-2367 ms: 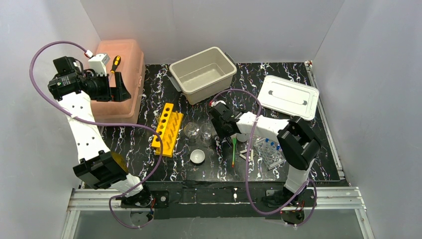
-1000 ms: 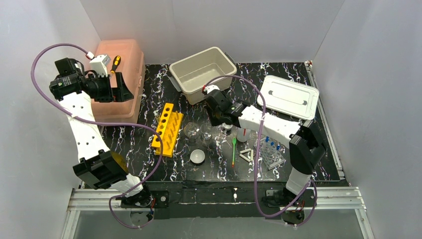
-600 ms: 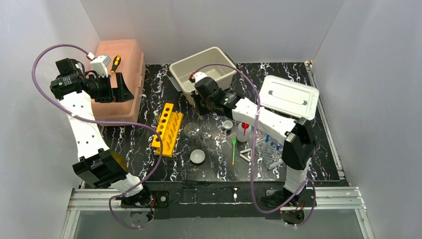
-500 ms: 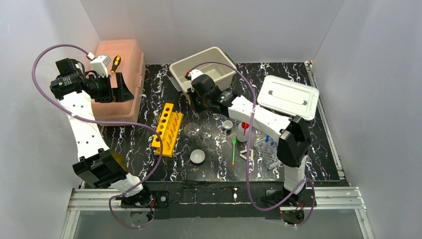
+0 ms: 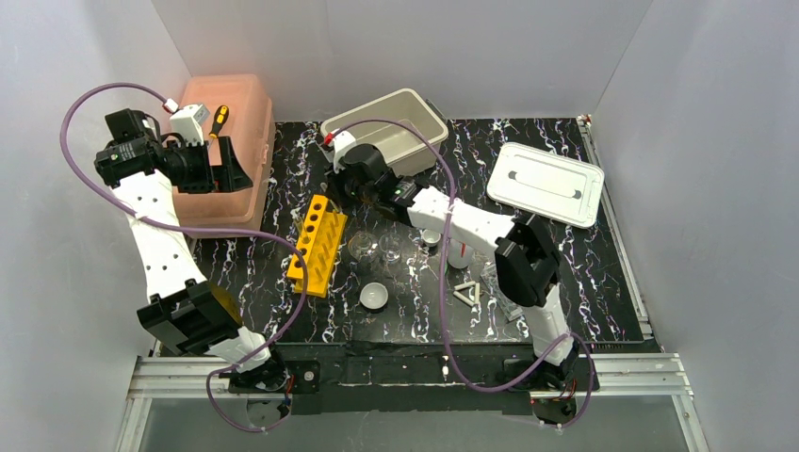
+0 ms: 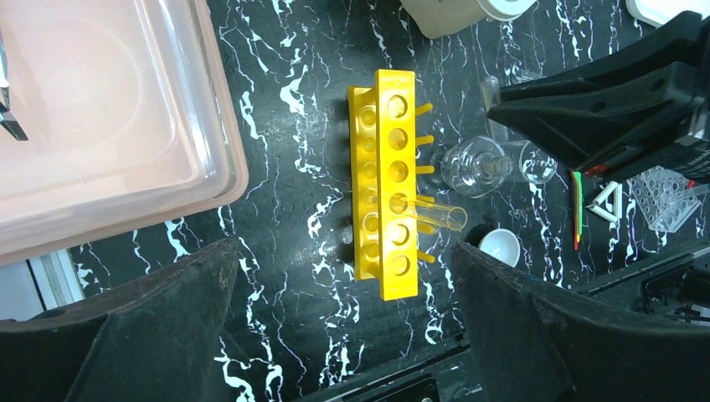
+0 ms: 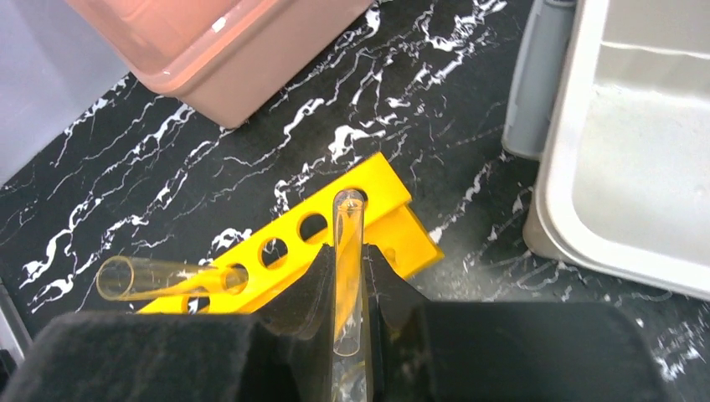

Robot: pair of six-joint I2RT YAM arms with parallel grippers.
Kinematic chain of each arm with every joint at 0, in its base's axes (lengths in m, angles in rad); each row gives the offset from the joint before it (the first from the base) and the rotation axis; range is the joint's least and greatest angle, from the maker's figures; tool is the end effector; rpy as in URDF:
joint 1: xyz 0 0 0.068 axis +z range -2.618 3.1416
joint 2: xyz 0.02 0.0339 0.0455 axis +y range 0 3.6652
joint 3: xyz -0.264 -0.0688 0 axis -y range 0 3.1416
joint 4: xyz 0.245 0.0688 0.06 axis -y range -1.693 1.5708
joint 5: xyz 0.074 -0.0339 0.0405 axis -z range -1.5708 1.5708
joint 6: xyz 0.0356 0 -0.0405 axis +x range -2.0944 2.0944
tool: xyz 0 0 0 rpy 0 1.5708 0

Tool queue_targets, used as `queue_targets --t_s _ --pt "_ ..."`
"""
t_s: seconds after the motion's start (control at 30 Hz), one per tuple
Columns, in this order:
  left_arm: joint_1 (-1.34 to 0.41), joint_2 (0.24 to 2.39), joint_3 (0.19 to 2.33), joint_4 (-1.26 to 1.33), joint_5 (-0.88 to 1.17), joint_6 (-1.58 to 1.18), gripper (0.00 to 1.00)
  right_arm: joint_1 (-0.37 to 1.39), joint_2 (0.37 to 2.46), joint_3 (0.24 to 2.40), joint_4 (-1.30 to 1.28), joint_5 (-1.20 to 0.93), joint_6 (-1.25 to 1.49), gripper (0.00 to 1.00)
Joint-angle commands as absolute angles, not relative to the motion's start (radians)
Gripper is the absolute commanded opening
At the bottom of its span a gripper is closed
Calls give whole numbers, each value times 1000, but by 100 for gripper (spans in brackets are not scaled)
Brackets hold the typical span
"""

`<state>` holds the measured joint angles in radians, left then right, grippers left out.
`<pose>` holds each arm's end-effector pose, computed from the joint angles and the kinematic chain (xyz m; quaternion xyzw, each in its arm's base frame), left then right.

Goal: Organize the chemistry lab equipment
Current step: Insert the test tube into the slot of the test tube rack.

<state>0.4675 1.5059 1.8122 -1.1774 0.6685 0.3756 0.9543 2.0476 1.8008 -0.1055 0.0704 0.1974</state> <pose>0.2635 0.1083 0.4300 0.0716 0.8917 -0.1487 0.4215 0.2889 0.4034 0.3086 -0.2841 0.7690 0.2872 0.4954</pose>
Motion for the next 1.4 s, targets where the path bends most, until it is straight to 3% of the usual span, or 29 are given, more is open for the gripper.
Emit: queue_targets --t_s 0.0,0.13,0.37,0.67,1.37 --pt "468 1513 1852 -1190 664 377 99 956 2077 1816 94 9 182 1" --pt "468 1521 1854 -1190 654 383 99 957 2107 1806 144 -34 188 1" --pt "468 1532 1853 -1190 641 401 99 975 2030 1532 473 -83 135 1" --pt "468 1526 1836 -1190 627 416 99 979 2013 1407 646 -98 129 1" --pt "469 1524 1832 -1199 617 433 99 980 2040 1335 877 -127 184 1"
